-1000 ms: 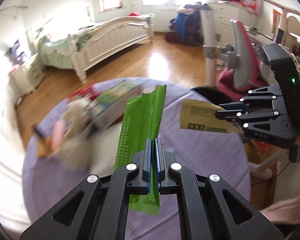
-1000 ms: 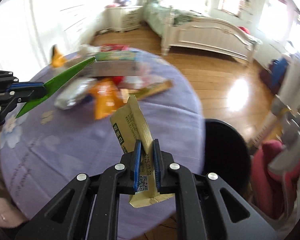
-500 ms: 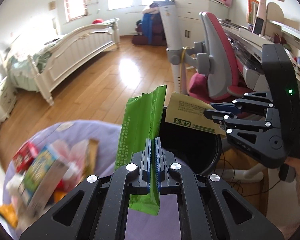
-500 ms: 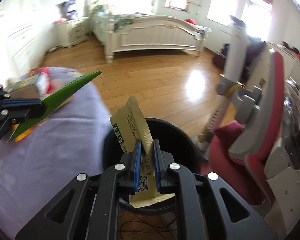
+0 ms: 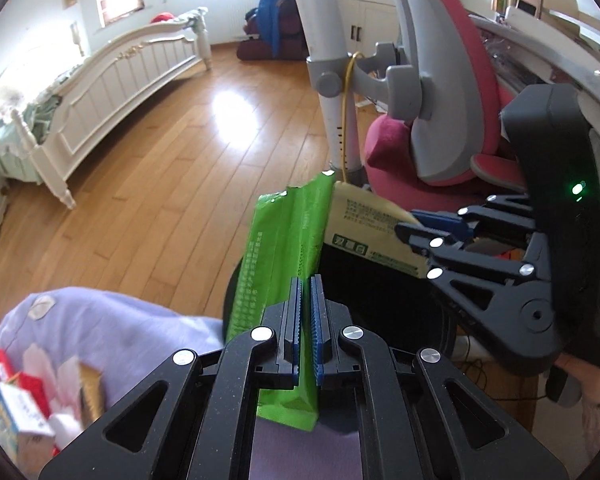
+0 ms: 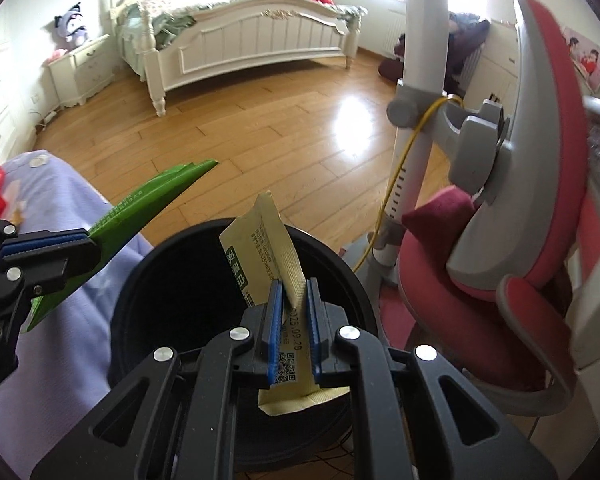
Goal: Collect trash
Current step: 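Carry both wrappers to the black bin and open both tools to drop them, then grasp the milk carton with the left tool while the right tool grasps the gold wrapper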
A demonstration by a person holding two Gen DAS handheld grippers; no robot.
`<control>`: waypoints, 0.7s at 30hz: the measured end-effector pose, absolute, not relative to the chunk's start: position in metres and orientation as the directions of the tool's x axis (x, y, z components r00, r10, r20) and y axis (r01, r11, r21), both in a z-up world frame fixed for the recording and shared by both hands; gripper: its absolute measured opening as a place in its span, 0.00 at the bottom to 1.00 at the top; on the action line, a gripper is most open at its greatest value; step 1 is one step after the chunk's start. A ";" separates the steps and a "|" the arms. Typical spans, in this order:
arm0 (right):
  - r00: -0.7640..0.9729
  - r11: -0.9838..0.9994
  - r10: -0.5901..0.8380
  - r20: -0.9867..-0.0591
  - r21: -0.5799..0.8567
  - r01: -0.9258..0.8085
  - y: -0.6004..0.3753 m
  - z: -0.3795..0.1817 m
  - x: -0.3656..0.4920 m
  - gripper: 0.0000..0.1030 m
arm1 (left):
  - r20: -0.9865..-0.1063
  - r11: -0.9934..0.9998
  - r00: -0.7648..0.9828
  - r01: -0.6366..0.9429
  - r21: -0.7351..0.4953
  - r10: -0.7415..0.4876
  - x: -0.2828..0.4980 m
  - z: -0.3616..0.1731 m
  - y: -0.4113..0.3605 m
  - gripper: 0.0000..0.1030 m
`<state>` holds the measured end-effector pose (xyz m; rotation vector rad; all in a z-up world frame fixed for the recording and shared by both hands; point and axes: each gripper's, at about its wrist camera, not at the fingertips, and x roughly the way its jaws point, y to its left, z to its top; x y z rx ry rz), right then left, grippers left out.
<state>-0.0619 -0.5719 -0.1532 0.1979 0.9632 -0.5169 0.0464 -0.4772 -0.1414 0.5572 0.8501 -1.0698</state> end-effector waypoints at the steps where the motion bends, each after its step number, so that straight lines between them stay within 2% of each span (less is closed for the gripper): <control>1: 0.453 0.860 -0.325 -0.830 -0.060 0.507 -0.574 -0.159 -0.059 0.11 | -0.826 0.394 0.217 0.919 -0.006 -0.520 0.049 -0.146 -0.482 0.06; 5: 0.431 0.849 -0.321 -0.844 -0.054 0.526 -0.577 -0.170 -0.056 0.12 | -0.839 0.383 0.201 0.923 -0.010 -0.506 0.054 -0.159 -0.495 0.06; 8: 0.395 0.842 -0.353 -0.848 -0.103 0.530 -0.577 -0.174 -0.053 0.17 | -0.840 0.389 0.197 0.921 -0.017 -0.505 0.058 -0.163 -0.497 0.06; 9: 0.391 0.843 -0.351 -0.851 -0.105 0.528 -0.576 -0.175 -0.052 0.29 | -0.840 0.389 0.192 0.921 -0.025 -0.507 0.058 -0.162 -0.495 0.09; 10: 0.379 0.833 -0.364 -0.851 -0.116 0.541 -0.575 -0.175 -0.052 0.57 | -0.838 0.391 0.188 0.920 -0.033 -0.513 0.059 -0.161 -0.492 0.10; 11: 0.376 0.822 -0.392 -0.840 -0.135 0.554 -0.573 -0.173 -0.054 0.72 | -0.835 0.393 0.192 0.919 -0.031 -0.516 0.059 -0.160 -0.492 0.15; 12: 0.389 0.814 -0.418 -0.821 -0.149 0.561 -0.569 -0.169 -0.057 0.85 | -0.833 0.396 0.200 0.918 -0.025 -0.516 0.059 -0.159 -0.491 0.25; 14: 0.401 0.814 -0.427 -0.810 -0.152 0.561 -0.565 -0.163 -0.059 0.86 | -0.822 0.407 0.225 0.913 -0.009 -0.523 0.057 -0.154 -0.488 0.38; 21: 0.423 0.824 -0.408 -0.809 -0.126 0.553 -0.561 -0.149 -0.060 0.86 | -0.808 0.418 0.231 0.908 -0.020 -0.541 0.054 -0.138 -0.471 0.38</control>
